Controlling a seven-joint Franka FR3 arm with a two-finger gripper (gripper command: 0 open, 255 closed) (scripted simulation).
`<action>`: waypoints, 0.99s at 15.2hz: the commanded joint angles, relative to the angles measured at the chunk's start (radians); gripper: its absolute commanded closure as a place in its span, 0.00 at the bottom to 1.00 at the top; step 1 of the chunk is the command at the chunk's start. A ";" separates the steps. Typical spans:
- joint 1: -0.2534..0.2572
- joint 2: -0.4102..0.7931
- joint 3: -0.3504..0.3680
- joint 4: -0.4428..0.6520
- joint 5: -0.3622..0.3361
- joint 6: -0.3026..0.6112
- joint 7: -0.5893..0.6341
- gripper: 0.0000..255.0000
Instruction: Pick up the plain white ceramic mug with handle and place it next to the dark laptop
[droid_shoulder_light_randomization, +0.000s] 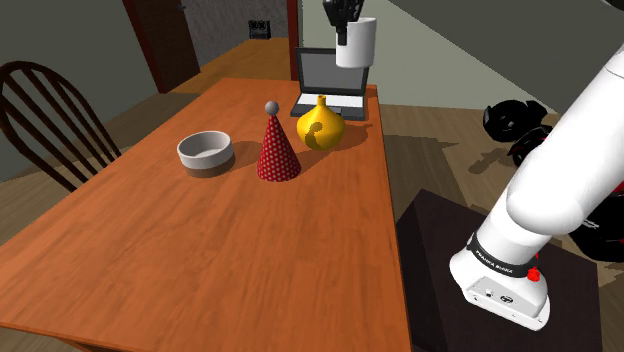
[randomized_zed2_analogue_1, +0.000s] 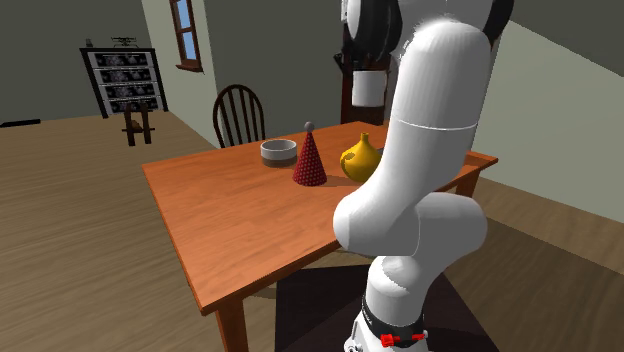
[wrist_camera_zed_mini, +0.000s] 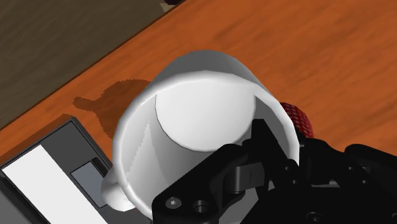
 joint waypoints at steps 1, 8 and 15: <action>-0.020 0.023 -0.024 0.035 -0.006 -0.011 -0.047 1.00; -0.099 0.123 -0.109 0.155 -0.018 -0.028 -0.213 1.00; -0.191 0.290 -0.180 0.374 -0.007 -0.076 -0.373 1.00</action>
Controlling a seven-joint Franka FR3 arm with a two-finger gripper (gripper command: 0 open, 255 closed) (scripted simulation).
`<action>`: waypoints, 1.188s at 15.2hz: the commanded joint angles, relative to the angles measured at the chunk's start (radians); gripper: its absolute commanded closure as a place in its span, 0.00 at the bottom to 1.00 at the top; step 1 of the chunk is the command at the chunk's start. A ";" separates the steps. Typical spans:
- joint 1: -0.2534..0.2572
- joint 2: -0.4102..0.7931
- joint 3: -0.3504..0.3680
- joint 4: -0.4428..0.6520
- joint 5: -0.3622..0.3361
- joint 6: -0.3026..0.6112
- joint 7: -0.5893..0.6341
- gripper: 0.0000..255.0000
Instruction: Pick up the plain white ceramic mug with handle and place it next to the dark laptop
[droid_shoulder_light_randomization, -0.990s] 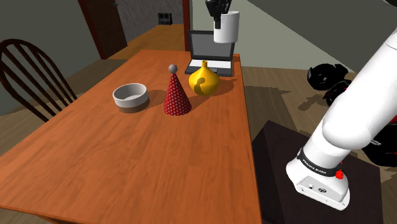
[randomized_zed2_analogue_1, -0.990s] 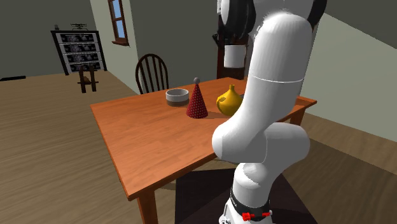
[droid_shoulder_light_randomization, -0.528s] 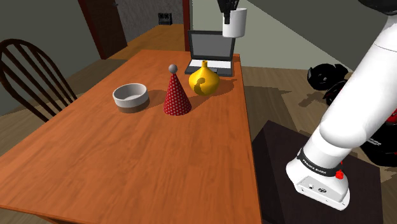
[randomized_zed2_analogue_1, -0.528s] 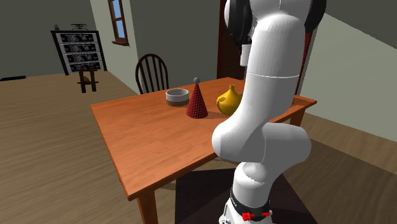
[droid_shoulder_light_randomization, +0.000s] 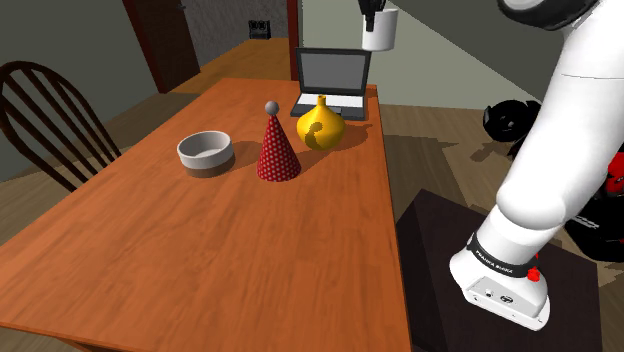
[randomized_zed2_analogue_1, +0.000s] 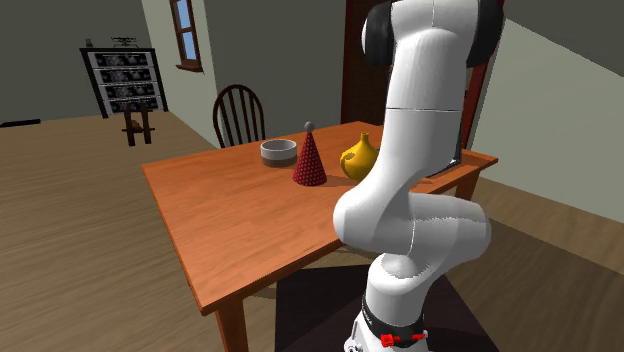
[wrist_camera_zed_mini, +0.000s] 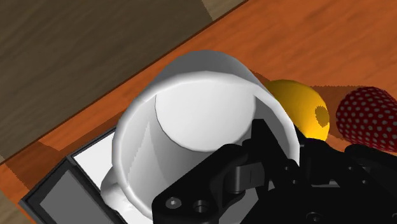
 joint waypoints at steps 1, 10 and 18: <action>-0.029 0.056 -0.018 0.079 0.007 -0.022 -0.046 1.00; -0.089 0.140 -0.043 0.127 0.021 0.016 -0.124 1.00; -0.079 0.074 -0.042 -0.083 0.012 0.160 -0.116 1.00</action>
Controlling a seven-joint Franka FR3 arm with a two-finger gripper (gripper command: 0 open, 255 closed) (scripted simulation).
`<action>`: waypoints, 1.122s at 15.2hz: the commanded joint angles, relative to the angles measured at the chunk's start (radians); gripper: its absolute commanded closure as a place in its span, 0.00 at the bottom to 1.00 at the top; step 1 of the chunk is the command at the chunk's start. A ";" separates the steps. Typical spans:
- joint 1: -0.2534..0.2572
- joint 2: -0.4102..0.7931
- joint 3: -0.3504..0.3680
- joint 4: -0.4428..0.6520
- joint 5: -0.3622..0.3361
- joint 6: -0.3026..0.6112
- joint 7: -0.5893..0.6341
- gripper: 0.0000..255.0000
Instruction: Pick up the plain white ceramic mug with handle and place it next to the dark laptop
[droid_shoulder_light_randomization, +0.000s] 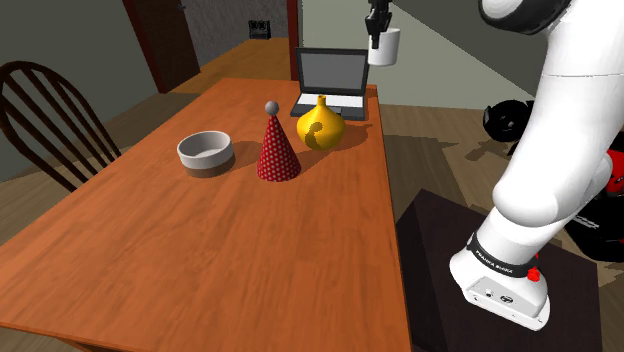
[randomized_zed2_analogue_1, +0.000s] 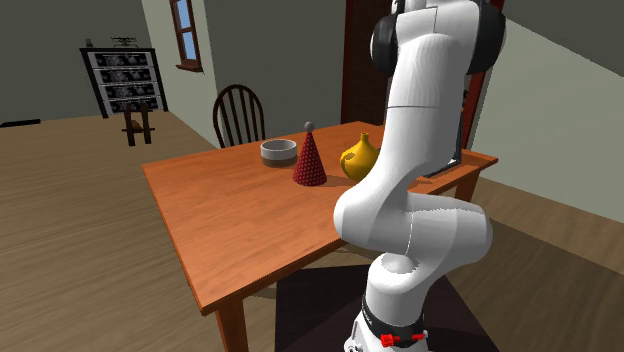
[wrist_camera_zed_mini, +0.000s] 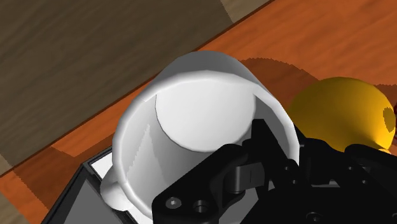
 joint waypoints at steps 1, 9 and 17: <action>0.001 -0.017 0.000 -0.054 -0.002 0.038 0.000 1.00; 0.005 -0.048 0.001 -0.206 -0.006 0.160 0.006 1.00; 0.007 -0.058 0.002 -0.328 -0.008 0.271 0.010 1.00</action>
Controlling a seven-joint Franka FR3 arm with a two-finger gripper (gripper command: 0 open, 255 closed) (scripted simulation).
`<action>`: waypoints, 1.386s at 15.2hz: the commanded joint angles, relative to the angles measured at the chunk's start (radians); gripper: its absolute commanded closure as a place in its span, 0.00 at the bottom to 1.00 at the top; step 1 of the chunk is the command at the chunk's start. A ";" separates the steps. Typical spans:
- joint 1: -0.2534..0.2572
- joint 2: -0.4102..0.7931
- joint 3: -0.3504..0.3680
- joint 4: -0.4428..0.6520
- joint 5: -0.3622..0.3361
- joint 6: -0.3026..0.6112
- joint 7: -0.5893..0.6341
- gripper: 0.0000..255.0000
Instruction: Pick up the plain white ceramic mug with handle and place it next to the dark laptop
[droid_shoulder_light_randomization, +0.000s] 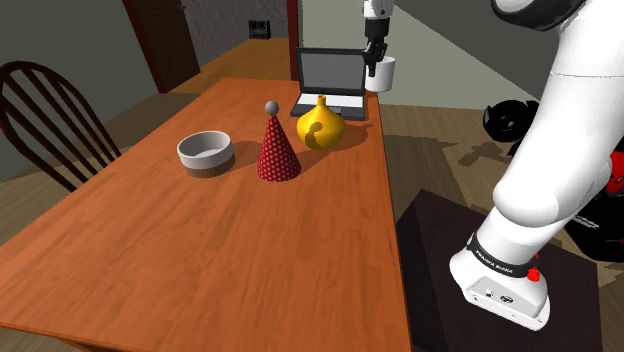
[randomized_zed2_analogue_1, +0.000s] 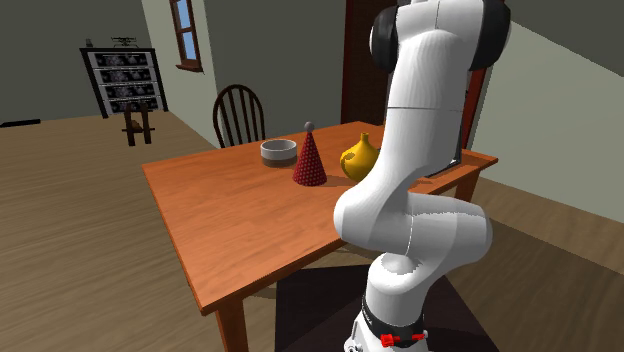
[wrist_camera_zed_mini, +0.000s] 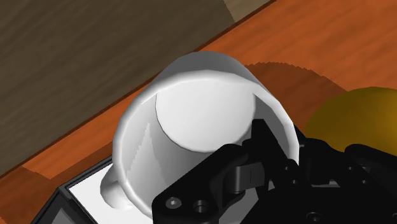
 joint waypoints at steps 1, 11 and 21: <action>0.001 -0.001 0.001 -0.028 0.000 0.029 0.002 1.00; 0.002 0.011 0.002 -0.148 0.001 0.159 0.005 1.00; 0.001 0.043 0.003 -0.239 0.005 0.283 0.006 1.00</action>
